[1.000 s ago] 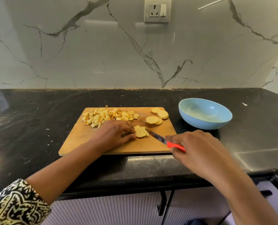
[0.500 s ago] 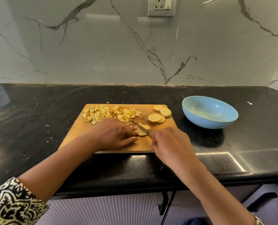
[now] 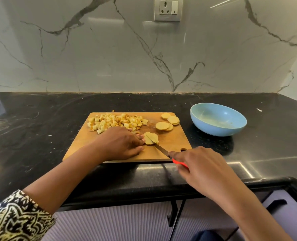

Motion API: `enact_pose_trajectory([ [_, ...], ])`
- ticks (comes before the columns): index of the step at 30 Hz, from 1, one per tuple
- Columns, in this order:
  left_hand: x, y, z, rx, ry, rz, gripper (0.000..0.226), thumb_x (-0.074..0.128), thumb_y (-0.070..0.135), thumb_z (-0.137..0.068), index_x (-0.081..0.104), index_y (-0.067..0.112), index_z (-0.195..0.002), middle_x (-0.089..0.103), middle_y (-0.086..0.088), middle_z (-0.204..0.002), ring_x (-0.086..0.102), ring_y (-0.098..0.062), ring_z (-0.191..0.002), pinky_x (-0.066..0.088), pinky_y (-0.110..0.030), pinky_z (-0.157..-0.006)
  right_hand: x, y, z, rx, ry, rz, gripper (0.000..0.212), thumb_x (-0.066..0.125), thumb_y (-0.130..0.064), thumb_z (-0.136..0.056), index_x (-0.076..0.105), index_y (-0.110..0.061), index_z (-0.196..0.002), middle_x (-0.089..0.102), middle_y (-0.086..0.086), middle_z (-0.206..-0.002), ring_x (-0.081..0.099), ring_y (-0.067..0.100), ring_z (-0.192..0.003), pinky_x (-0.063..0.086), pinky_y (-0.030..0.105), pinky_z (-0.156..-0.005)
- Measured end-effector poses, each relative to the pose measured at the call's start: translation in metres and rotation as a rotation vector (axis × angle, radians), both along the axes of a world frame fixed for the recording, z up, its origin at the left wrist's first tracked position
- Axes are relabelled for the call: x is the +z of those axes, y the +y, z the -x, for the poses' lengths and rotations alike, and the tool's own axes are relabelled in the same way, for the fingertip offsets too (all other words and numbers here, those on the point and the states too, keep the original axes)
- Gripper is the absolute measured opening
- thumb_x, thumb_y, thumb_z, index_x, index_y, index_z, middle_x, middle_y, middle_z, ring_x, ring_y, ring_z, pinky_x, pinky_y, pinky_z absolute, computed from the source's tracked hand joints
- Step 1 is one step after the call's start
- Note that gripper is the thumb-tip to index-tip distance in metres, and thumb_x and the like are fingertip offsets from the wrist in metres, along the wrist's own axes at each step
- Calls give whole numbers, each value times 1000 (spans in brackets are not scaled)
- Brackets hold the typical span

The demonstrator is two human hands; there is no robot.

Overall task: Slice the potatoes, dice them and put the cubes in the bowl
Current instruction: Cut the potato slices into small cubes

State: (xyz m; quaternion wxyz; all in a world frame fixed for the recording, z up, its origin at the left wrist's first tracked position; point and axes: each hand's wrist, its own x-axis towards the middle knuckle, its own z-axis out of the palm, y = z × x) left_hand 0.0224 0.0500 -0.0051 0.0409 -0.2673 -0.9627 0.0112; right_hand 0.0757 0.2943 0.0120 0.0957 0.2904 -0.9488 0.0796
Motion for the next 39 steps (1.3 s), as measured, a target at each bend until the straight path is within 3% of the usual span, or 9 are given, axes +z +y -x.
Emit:
enact_pose_trajectory([
  [3,3,-1,-4,11,-19,9,42,39,48,-98,49,32,-135,46,20,-140,46,0,-126,41,-30,-105,8,6,-3,-20,18,-17,42,43,-32,-99,42,-44,-139,67,-12,-105,62,9,-83,49,23,-67],
  [8,3,-2,-8,40,-24,65,46,29,50,-99,35,36,-142,32,22,-147,28,3,-136,20,-23,-114,5,-3,-1,-51,69,75,39,45,-35,-98,46,-42,-137,66,-10,-93,61,9,-78,54,27,-70],
  [15,0,-7,-5,28,-26,70,48,24,53,-99,37,35,-141,37,21,-145,31,1,-136,13,-26,-116,-12,-22,13,-20,45,104,44,43,-35,-99,38,-41,-142,66,-10,-102,58,9,-81,51,24,-70],
  [22,0,-6,-6,16,-20,95,55,18,57,-95,39,34,-141,40,18,-144,33,3,-134,11,-31,-119,-24,-47,28,-25,86,-59,48,37,-25,-102,30,-30,-149,53,-3,-89,45,15,-75,30,27,-51],
  [29,-1,-6,-4,13,-25,41,51,22,55,-96,44,35,-138,41,21,-142,31,7,-134,1,-31,-118,-20,-16,7,-1,14,33,47,36,-33,-101,30,-38,-147,62,-7,-100,55,11,-85,44,25,-70],
  [32,-6,-9,0,26,-54,-118,41,34,50,-98,51,36,-133,47,21,-138,38,3,-131,6,-29,-118,-15,-6,5,-9,-56,96,43,42,-34,-99,39,-43,-141,59,-13,-90,47,4,-70,40,21,-64],
  [34,-8,-11,2,41,-62,-220,35,44,45,-96,55,37,-129,52,22,-133,44,2,-126,18,-31,-118,-11,-3,4,-14,-101,123,40,47,-33,-98,46,-44,-136,55,-17,-78,44,3,-60,37,17,-58],
  [36,-8,-12,3,57,-65,-284,33,50,44,-93,60,37,-124,59,19,-126,49,0,-116,33,-32,-110,-4,5,0,-21,-151,126,38,49,-33,-96,50,-45,-132,50,-19,-68,44,2,-56,35,15,-51],
  [39,-3,-11,7,93,-62,-363,29,60,39,-90,63,36,-118,62,12,-113,50,-5,-103,43,-31,-95,7,23,-5,-60,-186,186,35,53,-33,-94,57,-50,-123,56,-11,-61,49,2,-52,37,16,-50],
])
